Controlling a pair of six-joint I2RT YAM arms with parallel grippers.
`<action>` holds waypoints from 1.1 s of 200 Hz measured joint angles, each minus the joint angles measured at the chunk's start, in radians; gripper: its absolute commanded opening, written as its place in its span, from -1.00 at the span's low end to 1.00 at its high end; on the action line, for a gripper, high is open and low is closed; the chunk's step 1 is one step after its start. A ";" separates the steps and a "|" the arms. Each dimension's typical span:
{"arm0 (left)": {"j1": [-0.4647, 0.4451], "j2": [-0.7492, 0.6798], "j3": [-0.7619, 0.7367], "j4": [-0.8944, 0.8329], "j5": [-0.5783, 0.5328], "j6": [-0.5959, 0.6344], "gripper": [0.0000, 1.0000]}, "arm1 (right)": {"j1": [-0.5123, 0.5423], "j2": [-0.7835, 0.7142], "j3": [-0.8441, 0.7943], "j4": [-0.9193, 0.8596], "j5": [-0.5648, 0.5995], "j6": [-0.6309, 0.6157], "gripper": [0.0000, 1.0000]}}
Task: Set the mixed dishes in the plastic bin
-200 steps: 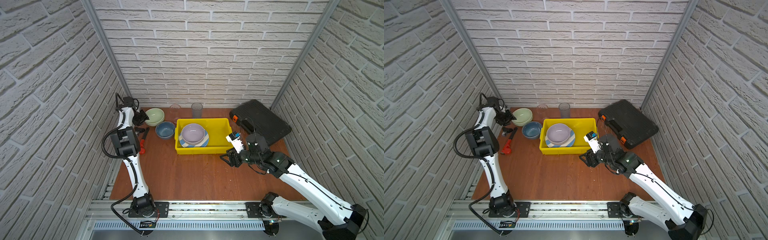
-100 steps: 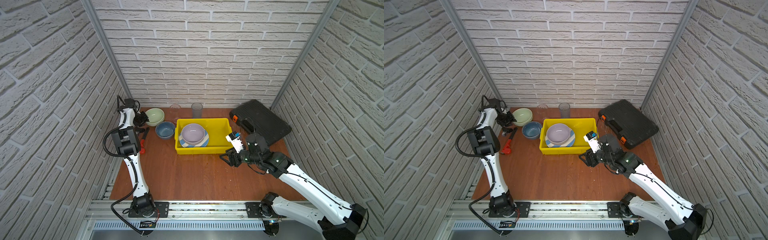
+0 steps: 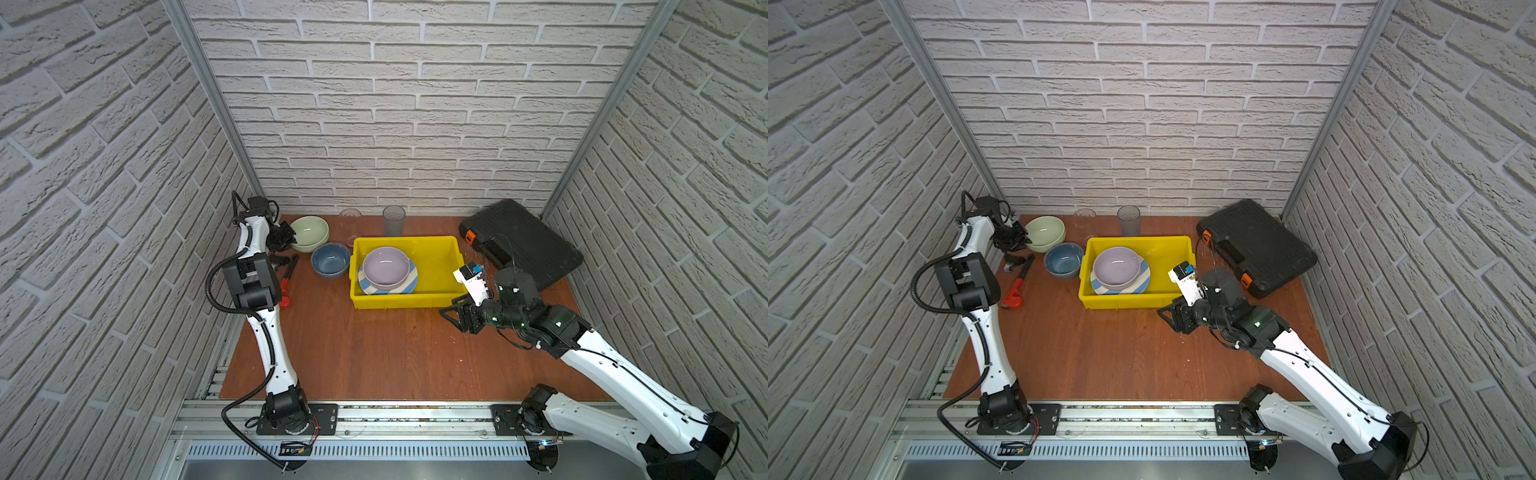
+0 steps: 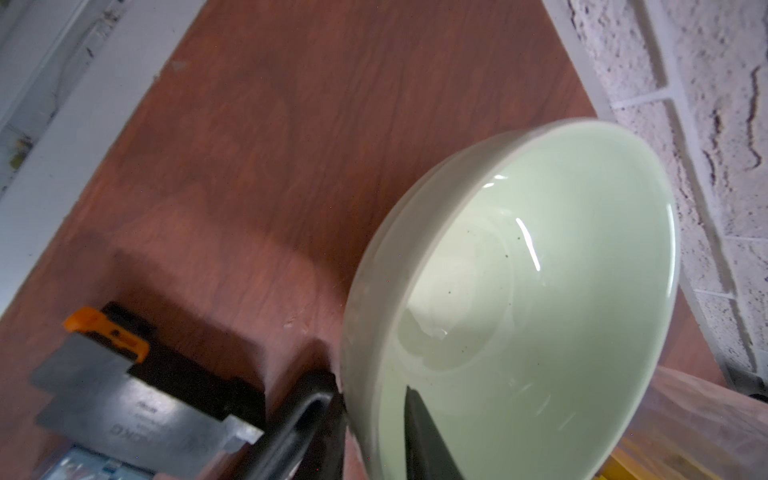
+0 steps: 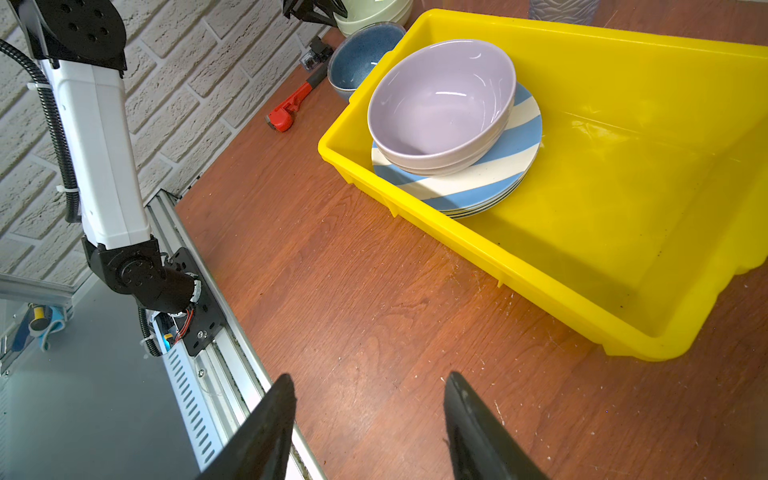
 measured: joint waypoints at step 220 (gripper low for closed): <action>-0.001 0.022 0.000 0.008 -0.004 -0.041 -0.92 | 0.000 -0.025 -0.005 -0.001 0.004 0.000 0.17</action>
